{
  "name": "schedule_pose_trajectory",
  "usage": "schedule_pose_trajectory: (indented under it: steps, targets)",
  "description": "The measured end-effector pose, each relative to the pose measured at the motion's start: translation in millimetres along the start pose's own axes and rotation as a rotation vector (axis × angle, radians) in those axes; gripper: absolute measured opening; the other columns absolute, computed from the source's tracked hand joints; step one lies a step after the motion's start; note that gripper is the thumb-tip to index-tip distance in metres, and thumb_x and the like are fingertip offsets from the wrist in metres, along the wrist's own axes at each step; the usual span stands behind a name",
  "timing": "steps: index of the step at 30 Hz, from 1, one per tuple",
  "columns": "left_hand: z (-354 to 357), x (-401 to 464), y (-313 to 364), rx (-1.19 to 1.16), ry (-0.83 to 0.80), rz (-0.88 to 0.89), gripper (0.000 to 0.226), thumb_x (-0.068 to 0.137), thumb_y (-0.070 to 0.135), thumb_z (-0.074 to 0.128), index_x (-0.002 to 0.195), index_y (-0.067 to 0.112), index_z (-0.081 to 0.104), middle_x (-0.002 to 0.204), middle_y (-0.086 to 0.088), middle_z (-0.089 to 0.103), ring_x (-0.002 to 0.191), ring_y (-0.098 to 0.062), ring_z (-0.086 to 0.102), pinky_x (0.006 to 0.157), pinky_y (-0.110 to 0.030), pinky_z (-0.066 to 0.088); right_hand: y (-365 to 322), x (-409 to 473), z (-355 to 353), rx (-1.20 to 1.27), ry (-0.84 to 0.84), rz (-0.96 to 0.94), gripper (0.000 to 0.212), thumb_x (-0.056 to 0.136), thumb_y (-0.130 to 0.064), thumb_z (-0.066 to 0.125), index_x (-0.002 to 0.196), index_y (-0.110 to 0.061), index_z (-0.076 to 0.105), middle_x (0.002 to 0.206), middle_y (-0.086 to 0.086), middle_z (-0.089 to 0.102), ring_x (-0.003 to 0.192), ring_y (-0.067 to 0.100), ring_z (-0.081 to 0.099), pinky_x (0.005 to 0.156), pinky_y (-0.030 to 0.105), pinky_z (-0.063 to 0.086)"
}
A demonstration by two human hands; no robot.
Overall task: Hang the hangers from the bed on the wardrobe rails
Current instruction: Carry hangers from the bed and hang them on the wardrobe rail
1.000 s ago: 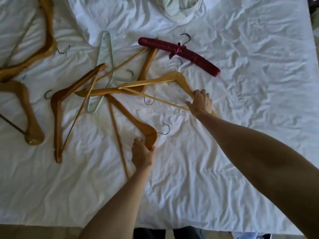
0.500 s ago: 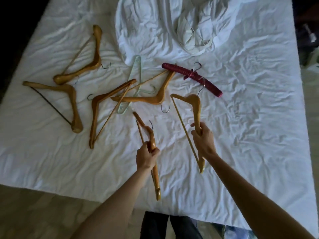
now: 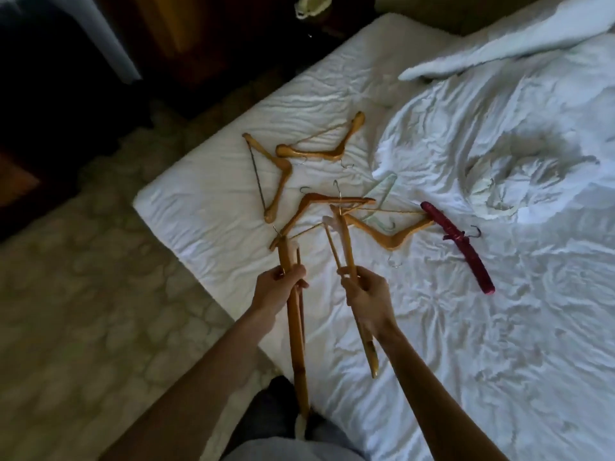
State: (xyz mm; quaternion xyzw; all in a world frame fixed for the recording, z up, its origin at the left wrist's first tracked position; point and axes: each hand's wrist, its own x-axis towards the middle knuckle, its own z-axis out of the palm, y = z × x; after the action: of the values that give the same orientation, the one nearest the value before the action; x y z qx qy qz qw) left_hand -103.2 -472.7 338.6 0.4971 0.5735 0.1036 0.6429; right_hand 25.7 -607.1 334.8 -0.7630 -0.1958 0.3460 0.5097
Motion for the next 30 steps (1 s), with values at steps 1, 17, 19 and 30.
schedule_pose_trajectory:
  steps: [1, 17, 19, 30]
  targets:
    - [-21, -5, 4, -0.037, 0.034, 0.003, 0.022, 0.088, 0.030, 0.073, 0.089, 0.008, 0.076, 0.073, -0.001, 0.077, 0.061, -0.006, 0.061, 0.062, -0.021, 0.046, -15, 3, 17, -0.011, -0.069, -0.031, 0.017, 0.091, -0.008, 0.061, 0.098, -0.016, 0.075, 0.053, -0.002, 0.057, 0.051, 0.013, 0.054, 0.052, 0.022, 0.045]
    - [-440, -41, 33, -0.472, 0.633, 0.190, 0.024, 0.085, 0.035, 0.074, 0.087, 0.011, 0.078, 0.064, 0.008, 0.072, 0.066, -0.009, 0.063, 0.064, -0.022, 0.048, -220, -28, 433, -0.160, -0.787, -0.403, 0.016, 0.094, -0.035, 0.065, 0.088, -0.023, 0.073, 0.073, 0.007, 0.069, 0.061, 0.016, 0.061, 0.062, 0.029, 0.052]
    - [-498, -35, 38, -0.470, 0.648, 0.227, 0.025, 0.083, 0.038, 0.075, 0.088, 0.013, 0.079, 0.070, 0.008, 0.074, 0.075, -0.012, 0.065, 0.073, -0.029, 0.049, -244, -34, 491, -0.143, -0.836, -0.398, 0.009, 0.094, -0.034, 0.067, 0.095, -0.026, 0.072, 0.076, 0.004, 0.070, 0.065, 0.015, 0.063, 0.063, 0.026, 0.053]
    - [-757, 24, 89, -0.382, 0.639, 0.341, 0.036, 0.083, 0.031, 0.079, 0.116, 0.022, 0.065, 0.085, -0.002, 0.078, 0.071, -0.004, 0.070, 0.064, -0.021, 0.049, -379, -34, 749, -0.163, -0.930, -0.484, 0.004, 0.096, -0.023, 0.063, 0.098, -0.023, 0.066, 0.078, 0.003, 0.061, 0.069, 0.017, 0.057, 0.065, 0.030, 0.051]
